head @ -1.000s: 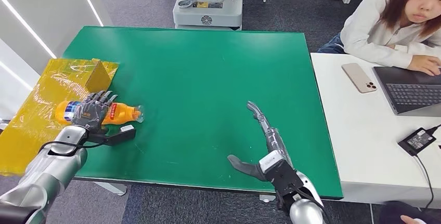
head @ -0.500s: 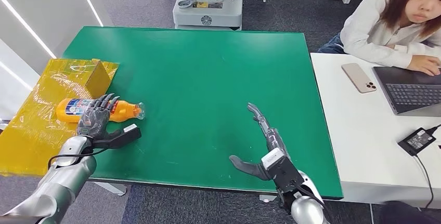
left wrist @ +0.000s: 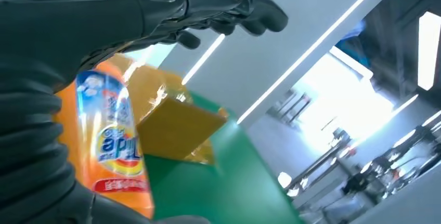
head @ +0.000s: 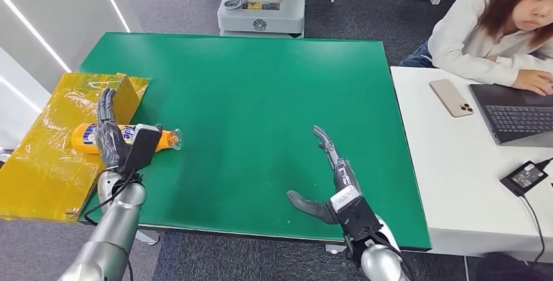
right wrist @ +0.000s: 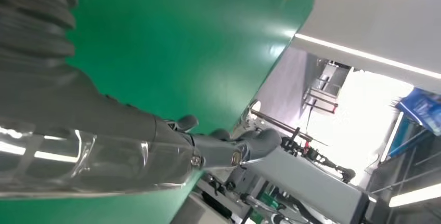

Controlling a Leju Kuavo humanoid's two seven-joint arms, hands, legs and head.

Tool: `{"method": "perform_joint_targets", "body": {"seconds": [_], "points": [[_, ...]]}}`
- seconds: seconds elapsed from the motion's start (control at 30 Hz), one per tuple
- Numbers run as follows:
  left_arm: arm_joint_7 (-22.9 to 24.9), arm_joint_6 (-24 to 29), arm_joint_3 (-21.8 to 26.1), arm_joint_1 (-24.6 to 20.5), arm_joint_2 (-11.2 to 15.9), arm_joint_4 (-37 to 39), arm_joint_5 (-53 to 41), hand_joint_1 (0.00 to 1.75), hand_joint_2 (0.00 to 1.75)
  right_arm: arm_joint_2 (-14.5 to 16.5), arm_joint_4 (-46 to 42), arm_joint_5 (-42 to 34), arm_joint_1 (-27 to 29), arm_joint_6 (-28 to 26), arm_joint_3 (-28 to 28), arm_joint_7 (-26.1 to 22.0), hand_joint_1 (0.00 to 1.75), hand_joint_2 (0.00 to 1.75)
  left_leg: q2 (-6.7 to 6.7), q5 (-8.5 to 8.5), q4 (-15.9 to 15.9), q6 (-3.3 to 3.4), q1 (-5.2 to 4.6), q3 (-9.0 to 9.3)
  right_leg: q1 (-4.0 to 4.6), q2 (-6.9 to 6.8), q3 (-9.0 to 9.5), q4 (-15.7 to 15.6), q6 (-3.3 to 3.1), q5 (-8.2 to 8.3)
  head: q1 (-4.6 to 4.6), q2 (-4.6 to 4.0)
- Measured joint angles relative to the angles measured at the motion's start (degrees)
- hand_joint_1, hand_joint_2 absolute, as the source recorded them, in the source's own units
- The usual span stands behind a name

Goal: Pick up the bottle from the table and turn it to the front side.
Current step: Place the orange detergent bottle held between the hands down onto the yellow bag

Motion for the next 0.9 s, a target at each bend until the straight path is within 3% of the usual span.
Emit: {"method": "perform_joint_targets", "body": {"seconds": [0.13, 0.4, 0.67, 0.9], "points": [[1.4, 0.4, -3.5, 5.9, -3.2, -10.4, 1.1, 0.0, 1.75, 1.1, -0.2, -0.9, 0.6, -0.7, 0.0, -2.0, 0.0, 1.75, 0.02, -0.06, 0.0, 0.01, 0.01, 0.0, 0.0, 0.02, -0.02, 0.0, 0.0, -0.02, -0.01, 0.0], [1.1, -11.4, -11.8, 14.5, -5.9, -27.3, 11.3, 0.0, 1.75, 1.8, -4.9, -1.6, 3.1, -2.9, -0.3, -4.6, 0.0, 1.75, 0.02, -0.07, 0.0, 0.0, 0.02, 0.01, 0.01, 0.01, -0.02, 0.0, 0.01, -0.03, -0.01, 0.0], [1.1, -15.8, -17.4, 17.3, -6.7, -34.5, 16.0, 0.0, 1.75, 2.3, -10.3, -1.7, 5.7, -4.7, -2.1, -5.5, 0.0, 1.75, 0.01, -0.07, 0.0, 0.0, 0.01, 0.02, 0.01, -0.01, 0.0, 0.0, 0.01, -0.03, -0.01, 0.0], [1.4, -17.3, -20.3, 19.7, -6.5, -38.2, 17.8, 0.0, 1.75, 3.0, -16.2, -1.7, 9.7, -5.5, -7.2, -5.6, 0.0, 1.75, 0.01, -0.09, 0.0, 0.02, 0.01, 0.0, 0.01, -0.01, -0.01, 0.0, 0.02, -0.04, -0.01, 0.0]]}}
